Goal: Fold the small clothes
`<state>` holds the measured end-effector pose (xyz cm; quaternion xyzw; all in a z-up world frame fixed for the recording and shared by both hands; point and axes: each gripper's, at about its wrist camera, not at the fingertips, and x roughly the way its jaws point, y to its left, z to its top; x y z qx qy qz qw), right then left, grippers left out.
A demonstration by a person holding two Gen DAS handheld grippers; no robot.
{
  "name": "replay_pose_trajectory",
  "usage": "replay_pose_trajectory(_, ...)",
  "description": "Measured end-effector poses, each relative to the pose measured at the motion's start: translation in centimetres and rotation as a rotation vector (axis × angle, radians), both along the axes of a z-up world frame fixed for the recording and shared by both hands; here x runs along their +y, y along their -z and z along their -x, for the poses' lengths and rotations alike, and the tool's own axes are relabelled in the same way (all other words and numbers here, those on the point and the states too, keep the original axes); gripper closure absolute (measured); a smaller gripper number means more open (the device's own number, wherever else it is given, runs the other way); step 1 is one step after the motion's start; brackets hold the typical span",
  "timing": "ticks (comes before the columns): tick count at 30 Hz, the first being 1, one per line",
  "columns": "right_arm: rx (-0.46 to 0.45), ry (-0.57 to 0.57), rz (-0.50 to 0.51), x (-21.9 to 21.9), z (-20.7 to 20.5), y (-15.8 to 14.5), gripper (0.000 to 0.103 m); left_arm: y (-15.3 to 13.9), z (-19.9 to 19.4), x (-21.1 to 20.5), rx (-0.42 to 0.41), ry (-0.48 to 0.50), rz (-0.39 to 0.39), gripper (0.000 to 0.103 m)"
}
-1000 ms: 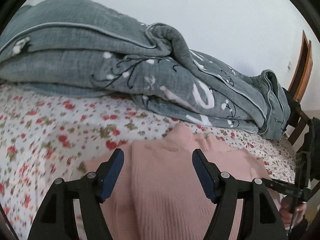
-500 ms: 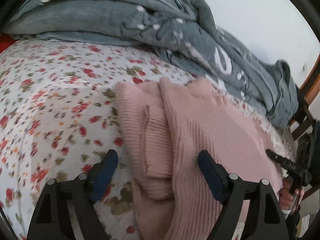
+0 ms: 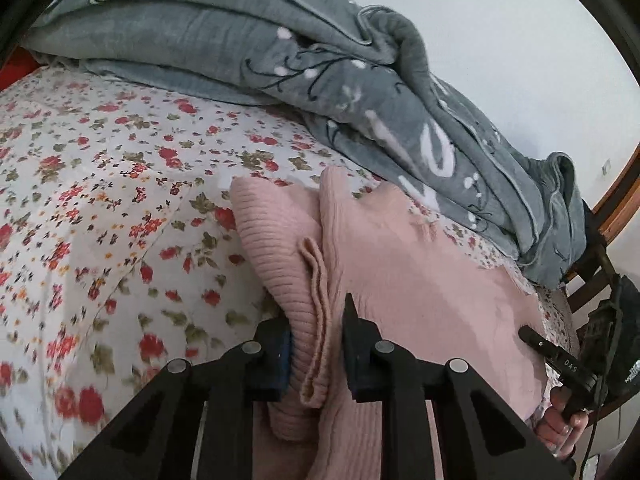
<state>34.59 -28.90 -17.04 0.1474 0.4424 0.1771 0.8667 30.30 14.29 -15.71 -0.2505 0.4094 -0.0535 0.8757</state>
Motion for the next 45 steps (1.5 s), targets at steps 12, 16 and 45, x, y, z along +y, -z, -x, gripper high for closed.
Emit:
replay_pose_trajectory(12, 0.015, 0.039, -0.012, -4.6, 9.7, -2.0, 0.082, -1.2, 8.1, -3.5, -0.008, 0.05, 0.025, 0.083)
replay_pose_trajectory(16, 0.0, 0.056, 0.014, -6.3, 14.0, -2.8, 0.082, -1.6, 11.9, -5.2, -0.014, 0.073, 0.02, 0.083)
replay_pose_trajectory(45, -0.161, 0.039, 0.445, 11.0, 17.3, -2.0, 0.056, 0.2, 13.5, -5.8, -0.017, 0.157, 0.032, 0.045)
